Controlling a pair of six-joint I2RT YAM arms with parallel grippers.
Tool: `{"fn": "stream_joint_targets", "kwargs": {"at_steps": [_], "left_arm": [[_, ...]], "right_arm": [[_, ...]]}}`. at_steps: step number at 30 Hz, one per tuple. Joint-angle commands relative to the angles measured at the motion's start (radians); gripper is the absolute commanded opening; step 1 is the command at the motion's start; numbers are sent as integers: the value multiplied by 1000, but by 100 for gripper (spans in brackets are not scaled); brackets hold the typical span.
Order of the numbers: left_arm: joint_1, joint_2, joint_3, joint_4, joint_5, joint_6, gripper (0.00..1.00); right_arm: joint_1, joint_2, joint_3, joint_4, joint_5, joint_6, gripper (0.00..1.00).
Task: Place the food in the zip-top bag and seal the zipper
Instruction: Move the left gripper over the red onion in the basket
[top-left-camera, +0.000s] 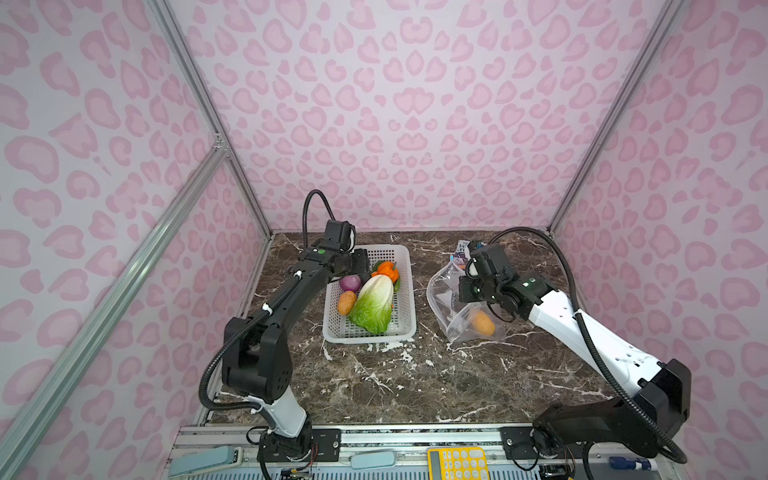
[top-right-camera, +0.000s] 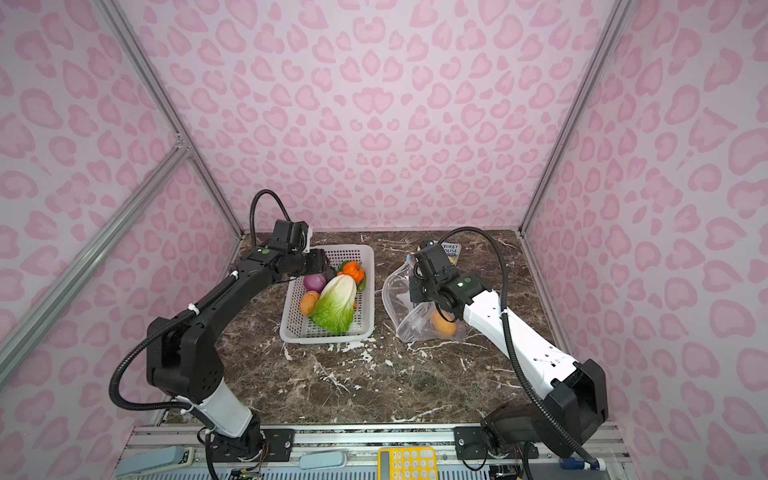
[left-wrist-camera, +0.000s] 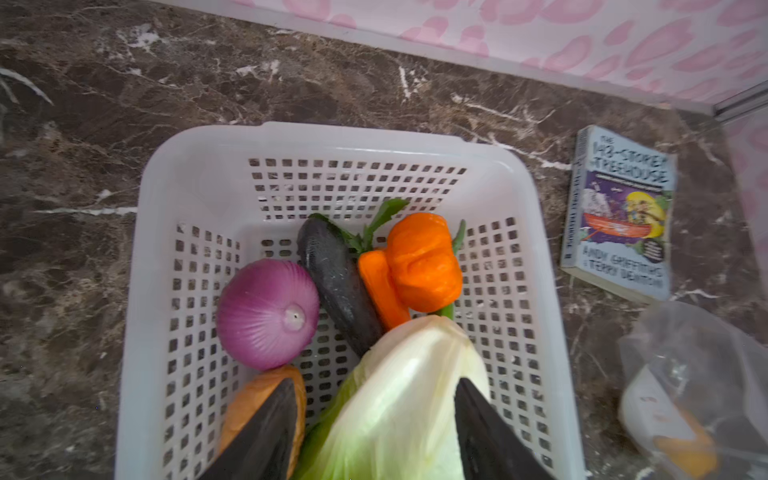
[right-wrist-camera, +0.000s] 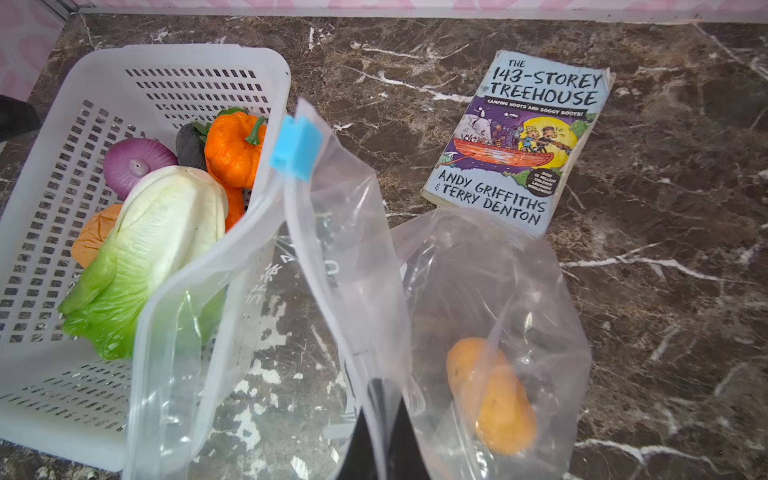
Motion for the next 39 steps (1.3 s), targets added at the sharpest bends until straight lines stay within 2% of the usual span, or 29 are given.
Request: {"fn": "stream_joint_targets", "kwargs": {"at_steps": [1, 6, 9, 12, 14, 39], "left_arm": [[2, 75, 65, -127, -137, 82, 63], [1, 196, 154, -206, -294, 140, 65], [2, 252, 200, -239, -331, 159, 70], [2, 274, 213, -229, -328, 164, 74], [1, 288, 223, -224, -326, 168, 79], [-12, 448, 244, -216, -254, 147, 79]], "right_arm": [[0, -3, -10, 31, 3, -12, 3], [-1, -12, -21, 41, 1, -10, 3], [-1, -13, -22, 41, 3, -9, 3], [-3, -15, -28, 43, 4, -8, 3], [-2, -15, -32, 46, 5, -6, 3], [-3, -23, -41, 47, 12, -1, 3]]}}
